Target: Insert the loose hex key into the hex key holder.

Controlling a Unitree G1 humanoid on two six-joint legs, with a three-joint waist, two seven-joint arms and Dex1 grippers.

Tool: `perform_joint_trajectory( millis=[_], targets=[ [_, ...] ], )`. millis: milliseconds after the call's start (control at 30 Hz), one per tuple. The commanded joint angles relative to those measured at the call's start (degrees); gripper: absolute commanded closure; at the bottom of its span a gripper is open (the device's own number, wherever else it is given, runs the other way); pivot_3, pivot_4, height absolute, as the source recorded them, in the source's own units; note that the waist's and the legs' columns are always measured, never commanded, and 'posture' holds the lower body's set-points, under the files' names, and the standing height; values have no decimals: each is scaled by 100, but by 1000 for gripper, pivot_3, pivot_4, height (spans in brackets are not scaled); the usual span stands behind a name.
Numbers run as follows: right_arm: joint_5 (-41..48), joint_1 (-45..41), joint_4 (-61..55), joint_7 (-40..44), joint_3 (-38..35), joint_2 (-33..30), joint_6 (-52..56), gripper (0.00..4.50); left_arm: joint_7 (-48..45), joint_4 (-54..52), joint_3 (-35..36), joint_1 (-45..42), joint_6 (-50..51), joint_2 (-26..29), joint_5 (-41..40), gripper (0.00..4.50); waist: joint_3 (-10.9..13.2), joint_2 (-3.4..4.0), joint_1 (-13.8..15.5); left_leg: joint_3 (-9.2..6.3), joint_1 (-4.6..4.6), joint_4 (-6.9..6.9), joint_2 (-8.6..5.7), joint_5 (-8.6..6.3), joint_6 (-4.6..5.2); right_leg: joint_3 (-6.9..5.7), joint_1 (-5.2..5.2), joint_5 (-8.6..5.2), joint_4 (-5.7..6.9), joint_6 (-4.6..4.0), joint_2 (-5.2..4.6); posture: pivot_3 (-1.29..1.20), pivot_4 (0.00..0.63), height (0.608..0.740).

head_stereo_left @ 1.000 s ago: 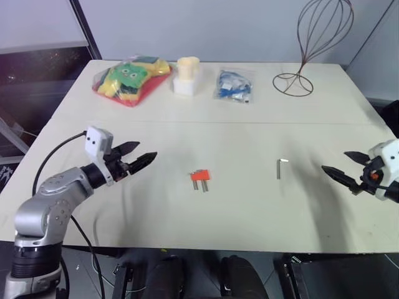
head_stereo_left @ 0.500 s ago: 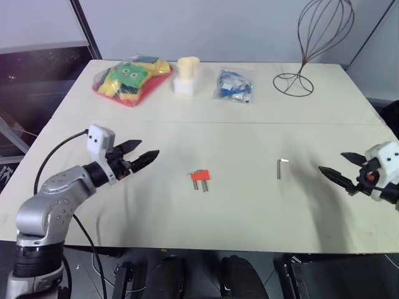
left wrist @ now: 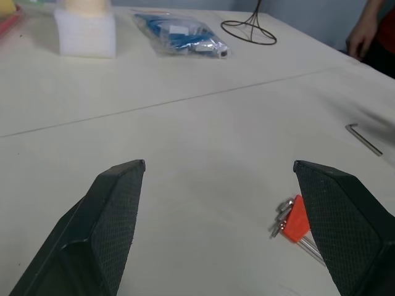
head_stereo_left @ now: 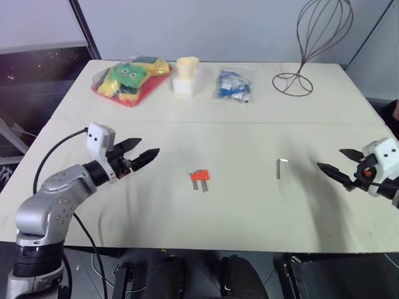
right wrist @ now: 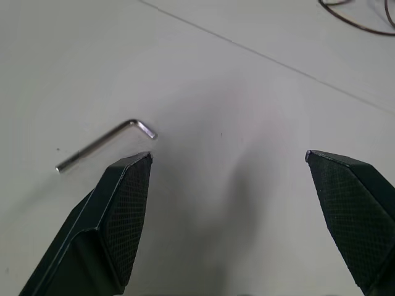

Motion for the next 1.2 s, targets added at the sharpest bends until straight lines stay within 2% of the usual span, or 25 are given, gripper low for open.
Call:
perform_joint_trajectory(
  millis=[33, 300, 500, 600, 700, 867, 1033, 1200],
  targets=[
    [57, -45, -245, 20, -67, -79, -2, 351, -126, -170, 32, -56, -40, 148, -9, 474, 0, 0, 4, 0, 0, 0, 0, 0, 0, 0, 0, 0, 0, 1, 0, 0, 150, 740],
    [110, -264, -578, 38, 194, -66, 317, 351, -2606, -25, -994, -232, -949, 1528, 579, 474, 3, 8, -5, 3, 0, -1, 0, 0, 0, 1, -1, -8, -2, -14, -1, 0, 150, 740],
    [290, -483, -1046, 305, 597, -122, 622, 351, -3685, 530, -1515, -662, -1248, 1867, 837, 474, 7, 13, -4, 2, -2, -1, 0, -1, 1, 1, -3, -9, -4, -16, -4, 0, 150, 740],
    [520, -815, -1651, 775, 1290, -111, 990, 351, -3843, 895, -1654, -920, -1360, 1754, 985, 474, 15, 18, -34, 3, -4, -1, 1, -1, 1, 1, -7, -7, -3, -14, -3, 0, 150, 740],
    [321, -1283, -1643, 1103, 2036, 67, 867, 351, -3912, 1105, -1686, -1110, -1372, 1635, 1020, 474, 18, 16, -43, 2, -4, -1, 4, -1, 2, -1, -9, -5, 0, -9, 2, 0, 150, 740],
    [-380, -2159, -634, 1592, 3160, 650, -66, 351, -3993, 1129, -1677, -1276, -1313, 1534, 997, 474, 27, 3, -32, 2, -7, 0, 1, -2, 3, -3, -9, 2, -2, 5, 5, 0, 150, 740],
    [-788, -2925, 692, 1985, 3674, 1213, -789, 351, -3869, 953, -1578, -1192, -1274, 1484, 981, 474, 31, 5, -23, 2, -9, 1, -2, -1, 2, -4, -10, 3, -1, 7, 16, 0, 150, 740],
    [-1161, -3606, 1956, 2297, 4031, 1846, -1440, 351, -3556, 308, -1274, -675, -1030, 1517, 756, 474, 33, 8, -122, 1, -7, 0, 2, 1, -1, -1, -13, 3, 3, 7, 16, 0, 150, 740]
  ],
)
